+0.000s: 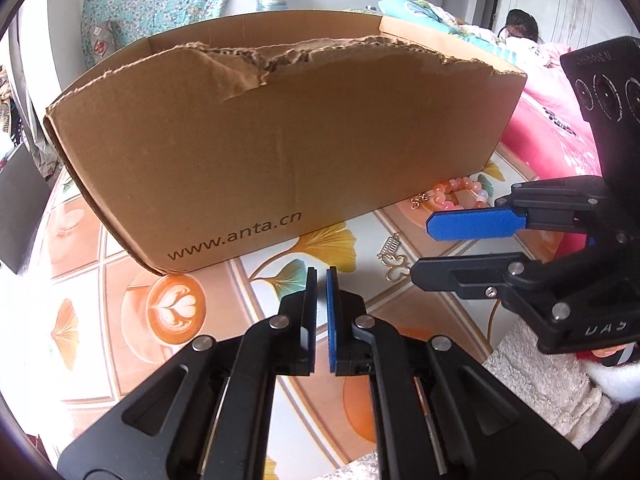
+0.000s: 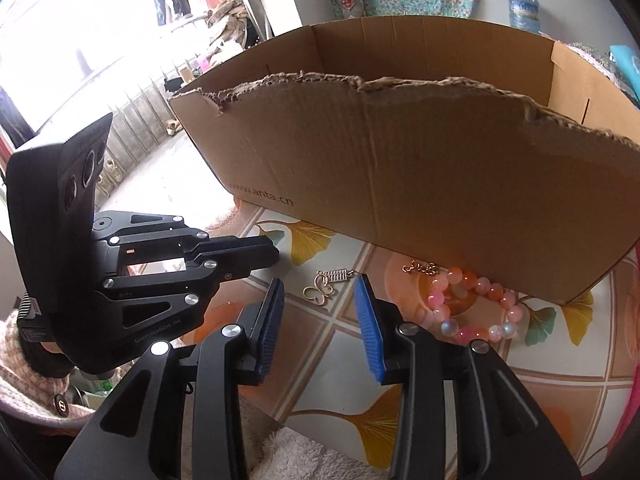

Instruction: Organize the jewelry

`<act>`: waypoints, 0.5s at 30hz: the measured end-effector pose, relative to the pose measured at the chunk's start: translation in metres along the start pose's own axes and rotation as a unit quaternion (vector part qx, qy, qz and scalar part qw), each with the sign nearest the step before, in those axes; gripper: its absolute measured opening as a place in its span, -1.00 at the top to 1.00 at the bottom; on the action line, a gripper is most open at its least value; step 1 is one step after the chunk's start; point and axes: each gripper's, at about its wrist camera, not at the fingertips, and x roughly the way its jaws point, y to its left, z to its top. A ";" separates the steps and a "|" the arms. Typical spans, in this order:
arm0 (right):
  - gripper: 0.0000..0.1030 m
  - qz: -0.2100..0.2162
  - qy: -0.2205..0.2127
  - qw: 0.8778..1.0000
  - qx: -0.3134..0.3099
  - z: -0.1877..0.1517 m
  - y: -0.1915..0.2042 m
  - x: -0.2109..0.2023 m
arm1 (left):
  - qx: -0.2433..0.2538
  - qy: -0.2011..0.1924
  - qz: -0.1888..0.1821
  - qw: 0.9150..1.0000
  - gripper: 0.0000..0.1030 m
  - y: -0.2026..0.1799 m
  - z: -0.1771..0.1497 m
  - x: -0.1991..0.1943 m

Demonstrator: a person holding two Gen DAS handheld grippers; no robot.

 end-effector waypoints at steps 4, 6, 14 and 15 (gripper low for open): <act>0.32 -0.011 0.011 1.000 -0.003 -0.001 0.011 0.012 | -0.014 -0.005 0.001 1.000 0.93 0.004 -0.001 -0.001; 0.39 -0.038 0.008 0.999 -0.017 -0.001 0.019 0.013 | -0.017 -0.006 0.002 1.000 0.93 0.005 -0.001 -0.001; 0.68 -0.074 0.013 0.997 -0.029 0.002 0.023 0.017 | -0.021 -0.009 0.000 1.000 0.93 0.008 -0.002 -0.002; 0.68 -0.071 0.015 0.997 -0.026 0.003 0.023 0.018 | -0.022 -0.010 0.000 1.000 0.93 0.008 -0.002 -0.002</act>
